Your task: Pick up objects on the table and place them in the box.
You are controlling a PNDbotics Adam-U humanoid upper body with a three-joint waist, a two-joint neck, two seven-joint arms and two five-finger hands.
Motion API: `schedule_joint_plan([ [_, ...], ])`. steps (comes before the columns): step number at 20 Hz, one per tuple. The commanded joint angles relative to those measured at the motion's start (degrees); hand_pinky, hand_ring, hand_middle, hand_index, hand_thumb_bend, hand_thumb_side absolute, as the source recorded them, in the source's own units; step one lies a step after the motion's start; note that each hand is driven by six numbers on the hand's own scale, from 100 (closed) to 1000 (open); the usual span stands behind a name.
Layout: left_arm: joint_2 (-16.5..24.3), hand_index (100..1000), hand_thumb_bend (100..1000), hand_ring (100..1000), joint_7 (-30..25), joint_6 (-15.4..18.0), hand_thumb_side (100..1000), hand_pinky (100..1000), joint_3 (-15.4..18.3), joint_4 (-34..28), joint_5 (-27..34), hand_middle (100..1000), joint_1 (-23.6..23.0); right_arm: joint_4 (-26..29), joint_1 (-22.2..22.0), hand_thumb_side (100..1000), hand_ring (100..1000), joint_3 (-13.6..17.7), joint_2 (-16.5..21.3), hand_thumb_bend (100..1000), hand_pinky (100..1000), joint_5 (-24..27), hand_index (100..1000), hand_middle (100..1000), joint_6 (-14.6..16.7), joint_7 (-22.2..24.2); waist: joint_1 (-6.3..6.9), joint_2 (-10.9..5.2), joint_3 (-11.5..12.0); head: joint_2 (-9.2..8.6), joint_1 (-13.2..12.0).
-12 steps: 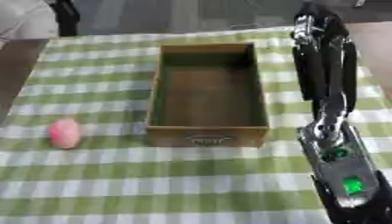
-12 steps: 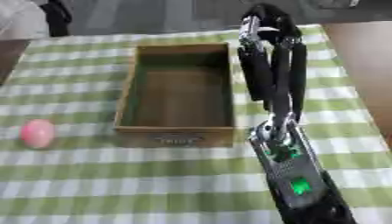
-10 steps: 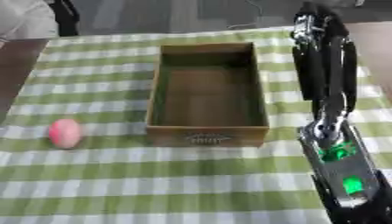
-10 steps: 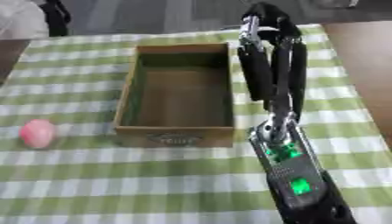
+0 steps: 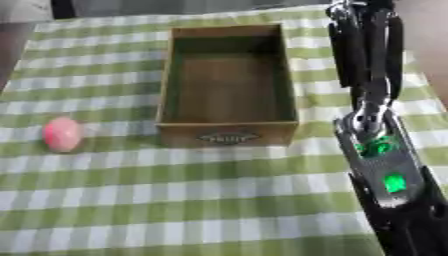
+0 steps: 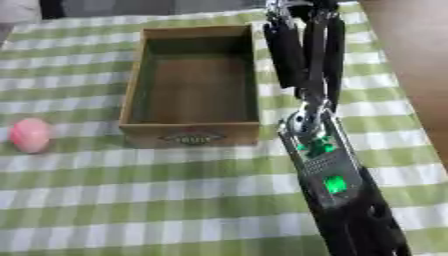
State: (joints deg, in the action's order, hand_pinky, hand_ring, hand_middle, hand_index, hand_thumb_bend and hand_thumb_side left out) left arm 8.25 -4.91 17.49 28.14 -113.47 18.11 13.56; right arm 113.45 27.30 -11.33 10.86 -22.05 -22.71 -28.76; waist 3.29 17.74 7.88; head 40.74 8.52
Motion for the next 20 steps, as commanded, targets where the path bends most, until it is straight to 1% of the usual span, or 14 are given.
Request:
schedule_joint_plan([
  [1, 5.1, 806, 100, 423, -0.3, 1.1, 875, 317, -0.7, -1.1, -1.4, 464, 0.8, 1.1, 1.1, 929, 680, 0.3, 0.9, 100, 857, 0.0, 849, 682, -0.1, 0.2, -0.14, -0.78, 0.3, 0.2, 0.9],
  [2, 7.0, 807, 100, 428, -0.5, 1.8, 849, 317, -1.1, -1.1, -2.5, 472, 1.2, 1.1, 1.2, 930, 680, 0.2, 0.9, 100, 857, 0.0, 849, 682, -0.2, 0.3, -0.21, -0.79, 0.4, 0.22, 1.2],
  [4, 10.9, 811, 100, 453, 0.0, 4.2, 801, 340, -1.9, -0.2, -5.6, 492, 2.3, 1.1, 1.3, 931, 680, 0.1, 0.8, 100, 856, -0.1, 849, 682, -0.2, 0.5, -0.28, -0.88, 0.4, 0.27, 1.6],
  [7, 16.9, 814, 100, 483, 2.5, 9.7, 757, 381, -2.7, 2.7, -12.3, 532, 3.8, 1.1, 1.3, 931, 679, 0.1, 0.8, 100, 856, -0.2, 849, 682, -0.4, 0.7, -0.31, -1.06, 0.3, 0.04, 2.0],
  [9, 20.9, 807, 109, 484, 4.3, 13.7, 799, 377, -3.3, 5.4, -18.2, 571, 4.4, 1.1, 1.4, 934, 679, 0.1, 0.8, 100, 856, -0.3, 849, 682, -0.6, 0.7, -0.34, -1.23, 0.2, -0.12, 2.2],
  [11, 25.5, 816, 154, 498, 6.0, 17.8, 784, 396, -3.9, 8.6, -25.3, 586, 4.8, 1.1, 1.4, 935, 678, 0.1, 0.8, 100, 856, -0.4, 849, 682, -0.6, 1.0, -0.29, -1.48, 0.1, -0.31, 2.2],
  [13, 29.4, 824, 207, 515, 9.1, 20.9, 781, 427, -4.5, 12.0, -32.2, 586, 5.0, 1.1, 1.3, 935, 678, 0.1, 0.7, 100, 856, -0.6, 849, 682, -0.6, 1.1, -0.18, -1.71, 0.1, -0.48, 2.0],
  [14, 31.4, 826, 250, 523, 10.9, 22.1, 806, 444, -4.8, 13.8, -35.6, 585, 5.0, 1.1, 1.2, 935, 677, 0.1, 0.7, 100, 856, -0.6, 849, 682, -0.7, 1.2, -0.1, -1.84, 0.2, -0.54, 1.9],
  [15, 33.3, 835, 348, 533, 12.7, 23.3, 893, 461, -5.4, 15.6, -39.2, 587, 5.0, 1.1, 1.1, 934, 676, 0.1, 0.7, 100, 856, -0.7, 848, 681, -0.6, 1.3, -0.03, -1.97, 0.2, -0.47, 1.8],
  [17, 36.6, 840, 428, 541, 15.4, 25.6, 964, 473, -6.9, 19.3, -45.4, 591, 5.0, 1.1, 1.0, 934, 674, 0.0, 0.5, 100, 856, -0.8, 848, 680, -0.6, 1.3, 0.05, -2.18, 0.2, 0.09, 1.5],
  [18, 37.9, 851, 445, 547, 16.4, 26.5, 1000, 476, -7.6, 21.2, -48.0, 597, 4.9, 1.1, 1.0, 935, 673, 0.0, 0.4, 100, 855, -0.9, 848, 680, -0.6, 1.4, 0.07, -2.27, 0.2, 0.25, 1.3],
  [20, 40.6, 867, 449, 561, 17.1, 27.8, 1000, 486, -9.2, 25.5, -52.8, 611, 4.9, 1.1, 1.0, 935, 673, 0.0, 0.3, 100, 855, -1.1, 848, 680, -0.6, 1.5, 0.14, -2.49, 0.1, 0.32, 0.7],
])
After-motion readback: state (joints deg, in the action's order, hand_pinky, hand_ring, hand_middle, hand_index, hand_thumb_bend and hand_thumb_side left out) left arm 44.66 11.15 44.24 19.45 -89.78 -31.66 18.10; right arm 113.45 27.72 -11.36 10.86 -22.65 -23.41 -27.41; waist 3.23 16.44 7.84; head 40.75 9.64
